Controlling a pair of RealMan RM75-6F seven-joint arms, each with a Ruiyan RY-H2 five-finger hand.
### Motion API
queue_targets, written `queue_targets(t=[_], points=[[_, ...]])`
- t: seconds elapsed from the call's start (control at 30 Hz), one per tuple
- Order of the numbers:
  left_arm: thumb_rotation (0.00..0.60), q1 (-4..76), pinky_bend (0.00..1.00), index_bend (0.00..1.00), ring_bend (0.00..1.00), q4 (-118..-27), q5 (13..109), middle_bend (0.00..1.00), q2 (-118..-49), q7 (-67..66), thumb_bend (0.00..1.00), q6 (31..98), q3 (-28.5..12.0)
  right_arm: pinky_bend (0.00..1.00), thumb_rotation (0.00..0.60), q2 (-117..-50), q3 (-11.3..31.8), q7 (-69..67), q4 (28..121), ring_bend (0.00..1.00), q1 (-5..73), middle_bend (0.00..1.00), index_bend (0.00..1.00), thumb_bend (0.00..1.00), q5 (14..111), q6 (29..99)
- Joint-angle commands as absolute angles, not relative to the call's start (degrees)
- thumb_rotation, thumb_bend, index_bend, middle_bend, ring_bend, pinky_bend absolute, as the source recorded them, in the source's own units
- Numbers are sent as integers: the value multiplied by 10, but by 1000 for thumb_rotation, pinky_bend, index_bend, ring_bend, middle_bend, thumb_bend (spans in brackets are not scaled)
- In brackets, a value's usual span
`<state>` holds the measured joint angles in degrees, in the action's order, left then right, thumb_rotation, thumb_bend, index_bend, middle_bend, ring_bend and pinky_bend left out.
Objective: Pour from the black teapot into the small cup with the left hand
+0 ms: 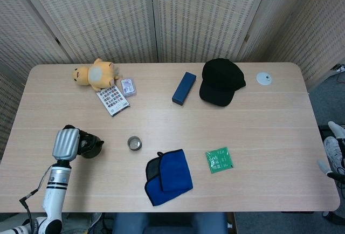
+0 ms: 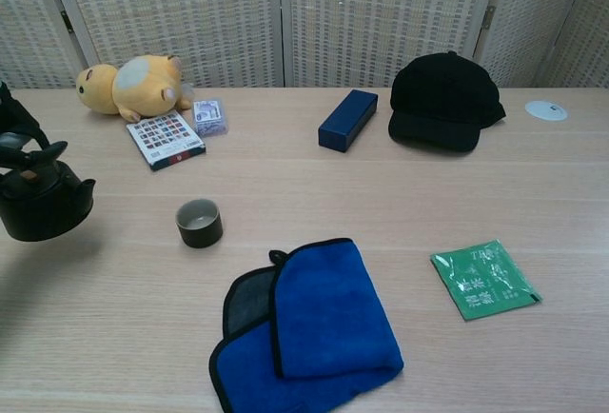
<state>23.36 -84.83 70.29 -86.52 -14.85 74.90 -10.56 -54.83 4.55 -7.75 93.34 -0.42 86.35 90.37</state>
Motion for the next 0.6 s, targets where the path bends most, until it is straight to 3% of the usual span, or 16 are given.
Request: queue_targets(t=[0.03,0.33,0.6], points=[[429,235,356,1000,978,-849,707,1000,-864,-150,401,749,-105,0,600,-548,46,-78,933,0,-5,148,20,184,863,904],[484,246,356,1000,978,-857,731,1000,-857,-153,402,737,-97,0,600,-549,45,-80,929,0,-6,148,20,184,863,905],[486,265,356,1000,978,-868,747,1000,-858,-167,402,721,-99,0,600,-548,46,-80,930,0,-7,148,20,184,864,907]])
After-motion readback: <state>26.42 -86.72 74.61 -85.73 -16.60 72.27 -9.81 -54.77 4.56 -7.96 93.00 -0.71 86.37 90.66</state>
